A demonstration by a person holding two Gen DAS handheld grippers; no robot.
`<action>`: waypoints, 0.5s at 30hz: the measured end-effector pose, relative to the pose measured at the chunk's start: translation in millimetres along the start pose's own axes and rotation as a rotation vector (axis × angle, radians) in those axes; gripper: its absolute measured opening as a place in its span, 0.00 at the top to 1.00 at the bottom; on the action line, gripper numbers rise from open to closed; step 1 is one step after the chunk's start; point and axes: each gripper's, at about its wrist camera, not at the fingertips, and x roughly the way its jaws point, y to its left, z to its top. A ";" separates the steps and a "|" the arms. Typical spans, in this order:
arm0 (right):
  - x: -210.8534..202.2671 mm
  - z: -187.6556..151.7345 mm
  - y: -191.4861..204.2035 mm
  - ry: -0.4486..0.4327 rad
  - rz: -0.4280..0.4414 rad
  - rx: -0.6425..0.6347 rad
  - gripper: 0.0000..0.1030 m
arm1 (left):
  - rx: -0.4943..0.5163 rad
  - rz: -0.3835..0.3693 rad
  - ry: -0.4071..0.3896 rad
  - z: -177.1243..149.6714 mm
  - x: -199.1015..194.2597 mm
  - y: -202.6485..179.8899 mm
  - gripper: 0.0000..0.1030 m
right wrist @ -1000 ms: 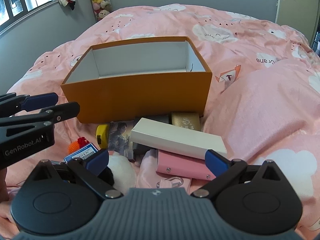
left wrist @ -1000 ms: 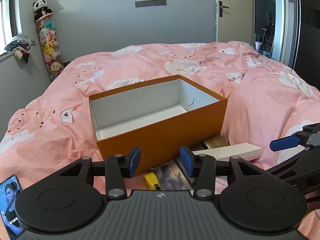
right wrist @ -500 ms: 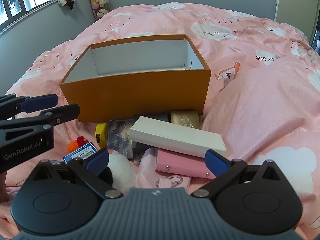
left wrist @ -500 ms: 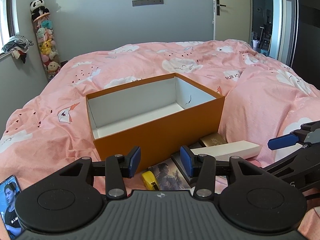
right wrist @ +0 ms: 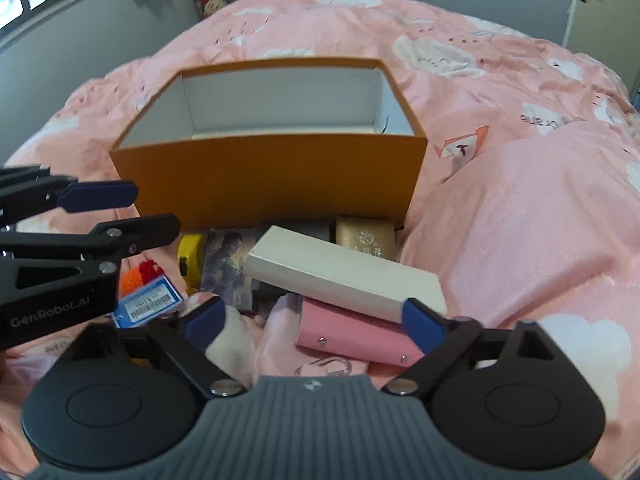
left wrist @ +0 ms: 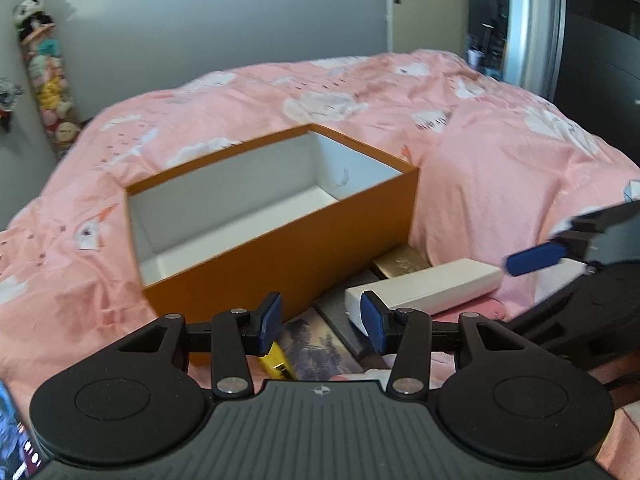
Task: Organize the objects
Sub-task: 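Move the right tool toward the white rectangular box beside the orange box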
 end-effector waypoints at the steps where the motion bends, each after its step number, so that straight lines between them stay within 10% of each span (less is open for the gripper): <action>1: 5.7 3.0 -1.8 0.020 0.007 -0.014 0.23 | 0.004 -0.014 0.011 1.2 4.2 0.6 0.48; 15: 80.8 27.4 2.7 0.172 -0.003 -0.305 0.27 | 0.059 -0.094 0.121 7.9 54.6 7.7 0.50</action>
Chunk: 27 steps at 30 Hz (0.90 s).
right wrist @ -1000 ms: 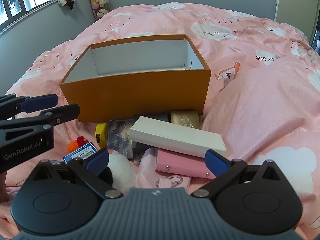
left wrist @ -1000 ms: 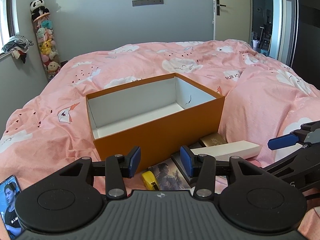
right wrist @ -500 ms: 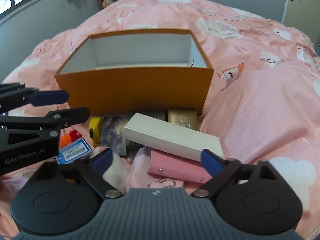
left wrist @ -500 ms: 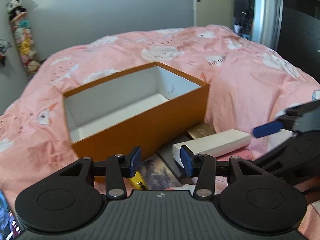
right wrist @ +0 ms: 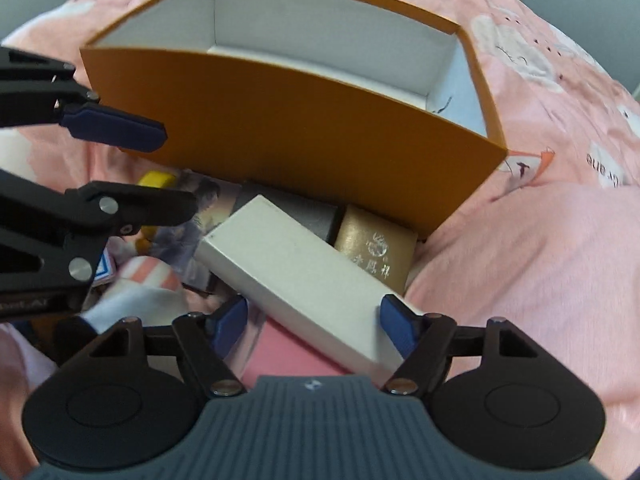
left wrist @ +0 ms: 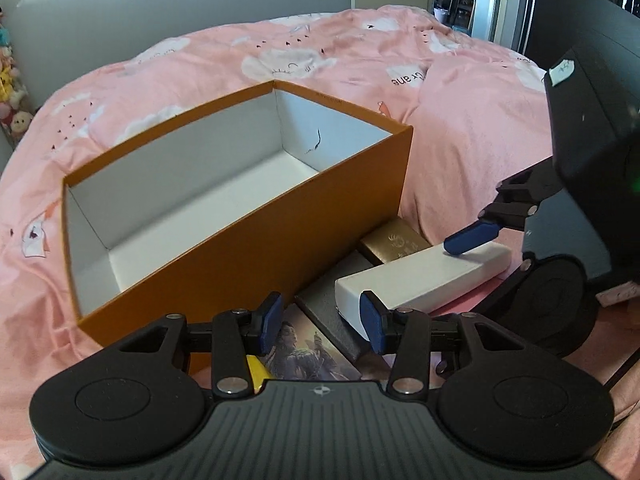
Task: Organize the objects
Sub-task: 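Grasp the white box with the right tool while the left tool approaches the gold box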
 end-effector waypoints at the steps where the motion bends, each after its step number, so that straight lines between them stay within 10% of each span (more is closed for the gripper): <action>1: 2.8 0.5 0.6 0.001 0.000 -0.011 0.27 | -0.001 0.000 0.001 0.9 1.7 0.8 0.50; 19: -4.6 9.4 -28.7 -0.050 0.032 0.013 0.51 | -0.022 -0.093 0.063 23.6 14.9 5.2 0.60; 27: -52.9 -4.2 -78.4 -0.174 -0.025 0.278 0.70 | -0.083 -0.188 0.111 34.4 22.6 1.8 0.60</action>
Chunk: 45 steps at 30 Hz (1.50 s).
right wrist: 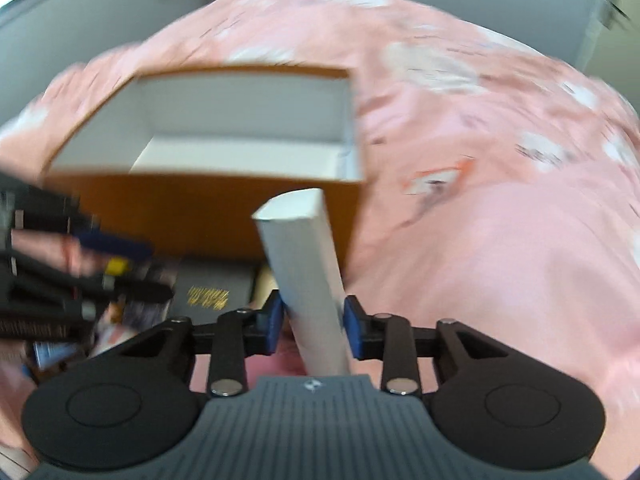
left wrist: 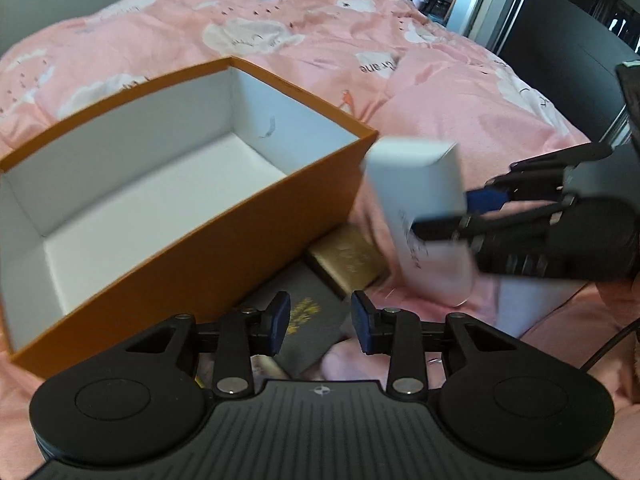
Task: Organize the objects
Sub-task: 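Grasp the white box with the right tool while the left tool approaches the gold box, then grasp the gold square box with the left tool while the right tool lifts the white box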
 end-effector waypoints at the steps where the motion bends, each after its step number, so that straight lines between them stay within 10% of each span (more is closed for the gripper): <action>1: -2.1 -0.2 -9.7 -0.010 -0.002 0.049 0.71 | -0.002 -0.008 0.006 2.6 3.4 -2.4 0.60; 10: 18.0 -11.9 -49.7 -0.016 -0.007 0.301 0.68 | 0.041 0.024 0.092 21.0 49.7 -31.7 0.43; 28: 21.0 -42.1 -86.2 -0.080 0.147 0.380 0.68 | -0.390 0.282 0.258 52.1 111.0 -42.6 0.35; 45: 30.9 -54.4 -109.3 -0.058 0.210 0.501 0.68 | -0.391 0.482 0.266 51.5 140.8 -63.5 0.31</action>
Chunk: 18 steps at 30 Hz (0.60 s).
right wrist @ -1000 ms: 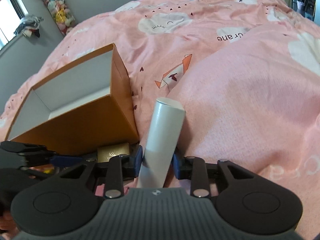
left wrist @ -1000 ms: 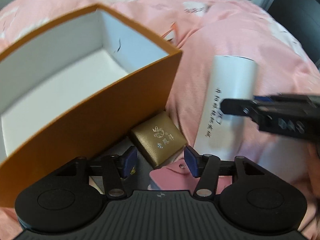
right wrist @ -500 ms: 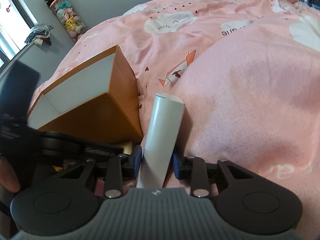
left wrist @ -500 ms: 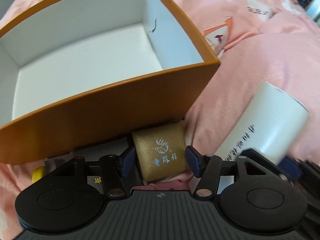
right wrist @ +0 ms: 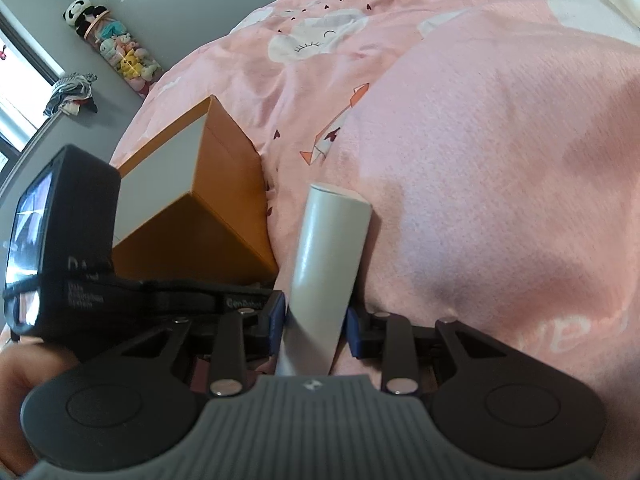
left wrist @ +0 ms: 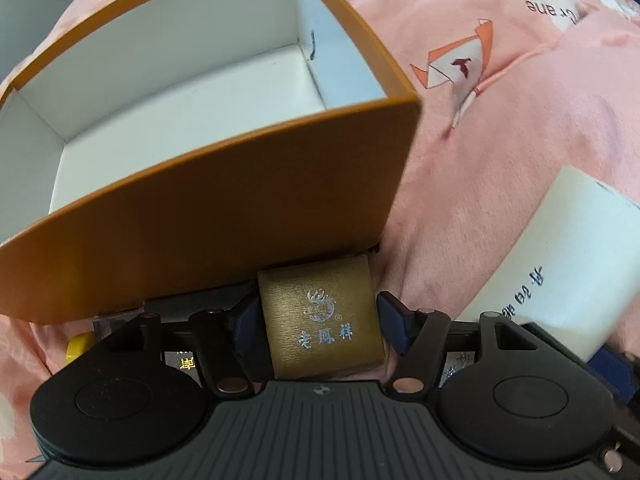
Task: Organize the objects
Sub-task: 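Grasp the gold square box with the left tool while the right tool lifts the white box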
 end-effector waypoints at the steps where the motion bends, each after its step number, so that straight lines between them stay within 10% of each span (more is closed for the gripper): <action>1: 0.7 0.5 -0.2 0.001 0.003 0.003 0.68 | 0.004 -0.002 -0.001 -0.8 -0.5 0.6 0.31; 18: -19.0 3.5 30.8 -0.040 -0.047 -0.058 0.70 | 0.052 -0.217 -0.105 -25.8 -55.2 49.8 0.33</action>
